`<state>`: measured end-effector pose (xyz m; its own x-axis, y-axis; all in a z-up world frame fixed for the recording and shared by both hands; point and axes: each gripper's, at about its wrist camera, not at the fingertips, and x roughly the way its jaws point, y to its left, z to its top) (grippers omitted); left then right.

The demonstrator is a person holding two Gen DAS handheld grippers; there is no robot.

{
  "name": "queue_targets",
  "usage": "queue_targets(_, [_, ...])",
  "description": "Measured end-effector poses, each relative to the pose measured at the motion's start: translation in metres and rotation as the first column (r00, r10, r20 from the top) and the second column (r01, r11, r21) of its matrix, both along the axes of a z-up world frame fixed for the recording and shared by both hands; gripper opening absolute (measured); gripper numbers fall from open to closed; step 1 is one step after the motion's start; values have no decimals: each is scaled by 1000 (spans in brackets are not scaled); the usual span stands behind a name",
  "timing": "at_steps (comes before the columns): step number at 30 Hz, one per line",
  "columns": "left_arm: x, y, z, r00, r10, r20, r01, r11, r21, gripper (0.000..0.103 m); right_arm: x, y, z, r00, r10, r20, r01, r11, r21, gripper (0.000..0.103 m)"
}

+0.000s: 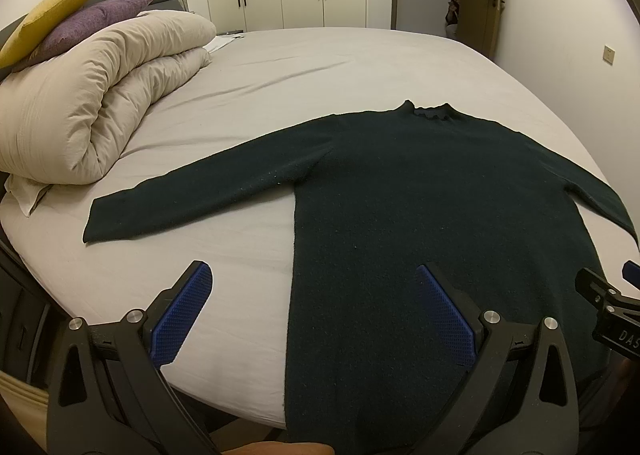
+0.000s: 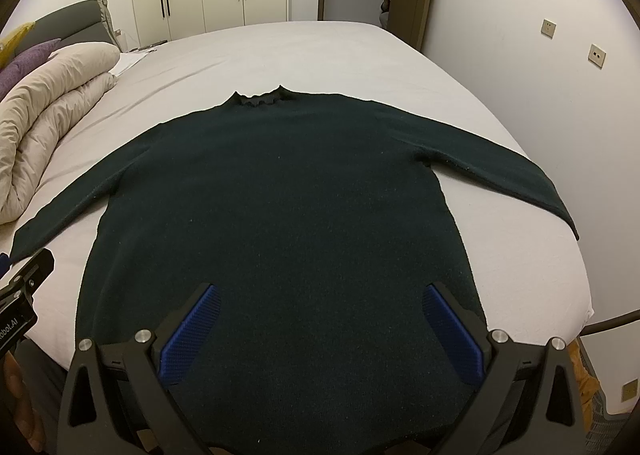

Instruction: Fold small clothes

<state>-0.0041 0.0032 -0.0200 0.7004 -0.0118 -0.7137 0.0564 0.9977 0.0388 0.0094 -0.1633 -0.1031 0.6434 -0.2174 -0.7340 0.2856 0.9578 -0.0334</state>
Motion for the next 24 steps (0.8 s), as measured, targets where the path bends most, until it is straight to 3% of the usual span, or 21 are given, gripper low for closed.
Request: queue_targets(24, [-1,-1,-3,1000,3,-12,-3,1000,9,103,0,2,-2,1000,-1,-8,1,1000,0,103])
